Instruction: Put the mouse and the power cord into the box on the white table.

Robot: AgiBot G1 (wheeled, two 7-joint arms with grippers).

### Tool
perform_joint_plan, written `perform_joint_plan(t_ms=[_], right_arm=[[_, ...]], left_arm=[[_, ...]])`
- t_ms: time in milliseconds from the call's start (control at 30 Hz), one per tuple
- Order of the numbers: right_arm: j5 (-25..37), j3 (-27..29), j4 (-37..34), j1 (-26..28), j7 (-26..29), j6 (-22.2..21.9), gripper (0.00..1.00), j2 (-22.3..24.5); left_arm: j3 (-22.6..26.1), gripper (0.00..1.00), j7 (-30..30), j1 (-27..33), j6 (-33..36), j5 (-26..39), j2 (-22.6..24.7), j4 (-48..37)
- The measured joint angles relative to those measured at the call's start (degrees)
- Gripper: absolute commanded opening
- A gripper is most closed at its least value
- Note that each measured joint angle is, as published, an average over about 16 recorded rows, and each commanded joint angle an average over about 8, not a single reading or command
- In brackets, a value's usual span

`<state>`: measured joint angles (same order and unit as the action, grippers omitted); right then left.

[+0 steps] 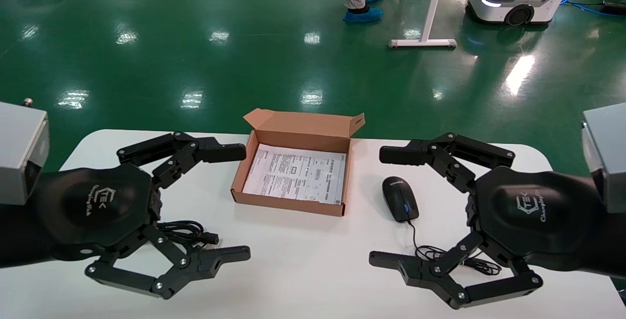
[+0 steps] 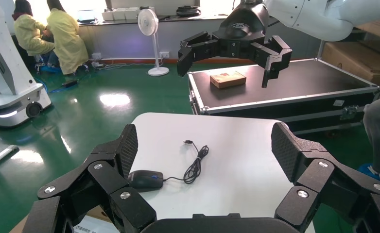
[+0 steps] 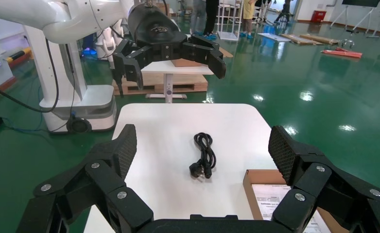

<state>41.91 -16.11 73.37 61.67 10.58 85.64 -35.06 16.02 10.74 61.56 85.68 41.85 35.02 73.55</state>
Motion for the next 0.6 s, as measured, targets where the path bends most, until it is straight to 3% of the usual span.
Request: perform_joint_plan(t_ms=[600], right_arm=[[0.00,0.01,0.01,-0.01,0.01,0.00,1.00,0.00]], left_arm=[[0.03,1.00,-0.02,0.03,-0.01,0.03,0.03,-0.05]])
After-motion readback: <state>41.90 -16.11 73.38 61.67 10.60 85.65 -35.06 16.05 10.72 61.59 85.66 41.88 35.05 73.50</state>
